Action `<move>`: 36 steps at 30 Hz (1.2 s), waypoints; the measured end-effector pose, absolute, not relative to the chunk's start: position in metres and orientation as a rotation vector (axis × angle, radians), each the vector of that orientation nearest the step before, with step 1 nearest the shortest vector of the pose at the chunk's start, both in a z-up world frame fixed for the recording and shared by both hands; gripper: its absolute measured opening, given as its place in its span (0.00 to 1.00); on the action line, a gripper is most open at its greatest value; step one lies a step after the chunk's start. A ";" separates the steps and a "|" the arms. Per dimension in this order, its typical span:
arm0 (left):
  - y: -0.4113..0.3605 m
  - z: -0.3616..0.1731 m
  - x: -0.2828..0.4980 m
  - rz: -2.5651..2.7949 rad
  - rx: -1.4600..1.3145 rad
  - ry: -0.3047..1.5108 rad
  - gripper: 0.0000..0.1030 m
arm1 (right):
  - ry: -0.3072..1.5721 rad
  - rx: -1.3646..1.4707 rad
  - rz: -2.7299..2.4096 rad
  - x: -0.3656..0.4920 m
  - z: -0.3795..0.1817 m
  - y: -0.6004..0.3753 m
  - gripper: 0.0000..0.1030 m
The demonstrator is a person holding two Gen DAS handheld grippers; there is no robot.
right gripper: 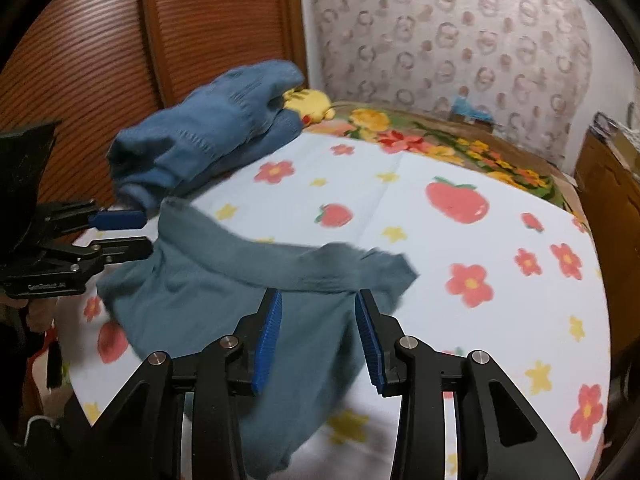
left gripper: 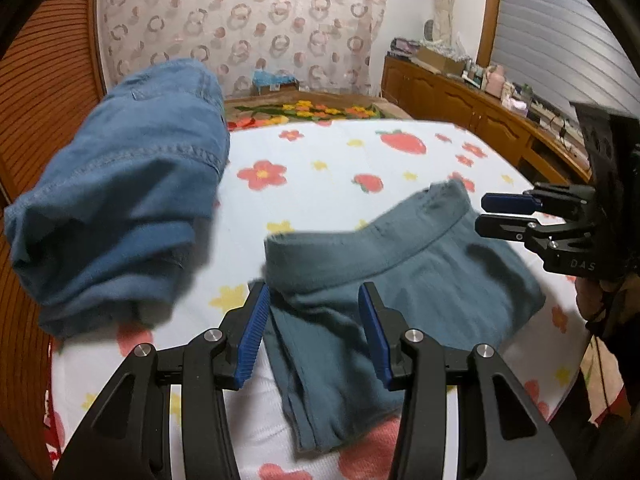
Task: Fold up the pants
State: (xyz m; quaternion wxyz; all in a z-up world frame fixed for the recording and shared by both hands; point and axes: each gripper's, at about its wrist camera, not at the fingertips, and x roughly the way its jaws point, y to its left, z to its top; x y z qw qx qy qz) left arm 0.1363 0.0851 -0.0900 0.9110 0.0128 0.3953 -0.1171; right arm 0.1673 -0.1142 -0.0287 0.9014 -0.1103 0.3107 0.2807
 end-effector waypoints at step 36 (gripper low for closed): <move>0.090 -0.121 0.141 -0.188 0.026 0.859 0.71 | 0.700 -0.303 0.537 0.169 -0.054 -0.094 0.62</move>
